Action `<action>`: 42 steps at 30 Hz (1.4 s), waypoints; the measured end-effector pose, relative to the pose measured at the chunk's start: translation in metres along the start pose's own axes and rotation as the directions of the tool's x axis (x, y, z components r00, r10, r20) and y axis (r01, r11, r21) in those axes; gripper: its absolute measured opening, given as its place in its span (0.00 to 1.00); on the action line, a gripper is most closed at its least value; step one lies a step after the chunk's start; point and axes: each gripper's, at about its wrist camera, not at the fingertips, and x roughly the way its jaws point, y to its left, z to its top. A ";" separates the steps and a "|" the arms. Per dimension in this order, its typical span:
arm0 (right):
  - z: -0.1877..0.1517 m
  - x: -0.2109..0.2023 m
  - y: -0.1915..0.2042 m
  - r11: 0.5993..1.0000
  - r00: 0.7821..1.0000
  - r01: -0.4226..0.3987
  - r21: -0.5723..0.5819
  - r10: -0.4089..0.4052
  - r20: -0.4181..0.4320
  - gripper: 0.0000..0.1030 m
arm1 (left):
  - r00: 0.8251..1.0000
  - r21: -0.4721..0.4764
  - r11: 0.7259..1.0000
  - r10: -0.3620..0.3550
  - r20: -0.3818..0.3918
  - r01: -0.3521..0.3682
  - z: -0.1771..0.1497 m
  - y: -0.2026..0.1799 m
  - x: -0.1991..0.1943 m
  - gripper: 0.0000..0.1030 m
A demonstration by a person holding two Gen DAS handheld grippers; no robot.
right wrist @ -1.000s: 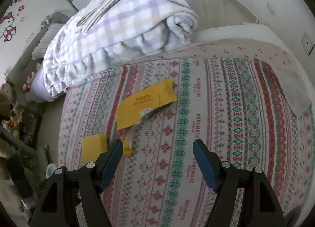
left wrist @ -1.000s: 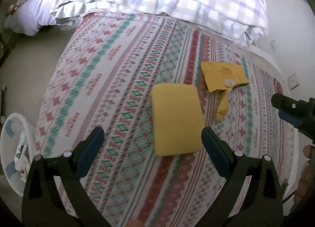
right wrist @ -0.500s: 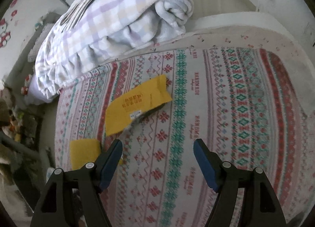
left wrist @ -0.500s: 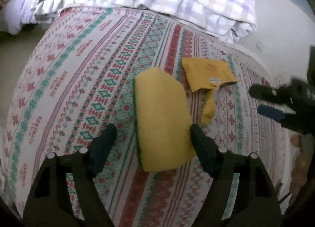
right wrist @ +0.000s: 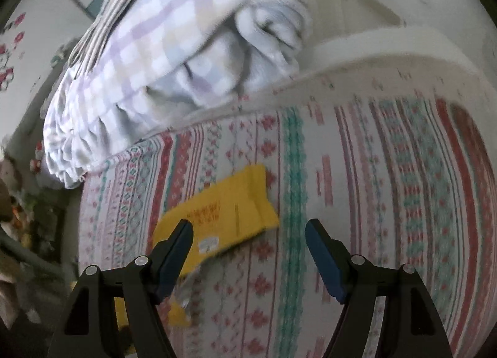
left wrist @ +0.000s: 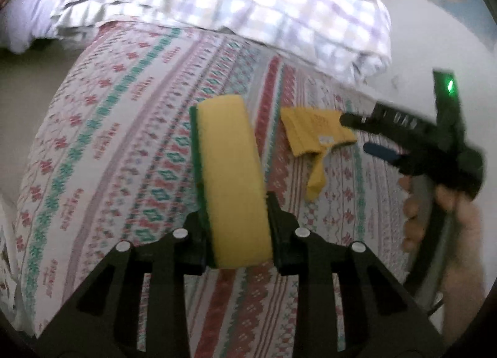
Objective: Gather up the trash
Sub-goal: 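Grasp the yellow sponge with the left tool while the right tool grasps the yellow packet, then carry the sponge and packet over the white bin and release both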
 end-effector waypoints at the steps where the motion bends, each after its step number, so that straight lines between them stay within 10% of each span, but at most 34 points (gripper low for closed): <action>1: 0.000 0.005 0.002 1.000 1.000 0.010 -0.016 -0.010 -0.001 0.74 | 1.000 -0.019 1.000 -0.002 0.008 0.002 0.002 0.006 -0.005 0.31; 9: -0.019 0.025 0.040 0.948 0.977 0.212 -0.238 -0.199 0.075 0.69 | 1.000 -0.069 0.998 -0.008 0.025 0.009 0.004 0.018 -0.021 0.31; 17: -0.033 0.025 0.061 0.929 0.986 0.161 -0.333 -0.162 0.024 0.09 | 0.999 -0.036 0.999 0.026 0.029 -0.025 -0.002 0.022 -0.034 0.31; 42: -0.057 -0.087 0.080 0.971 0.990 -0.134 -0.200 0.138 0.006 0.06 | 0.991 -0.074 0.992 0.107 0.085 -0.101 -0.030 0.093 -0.108 0.31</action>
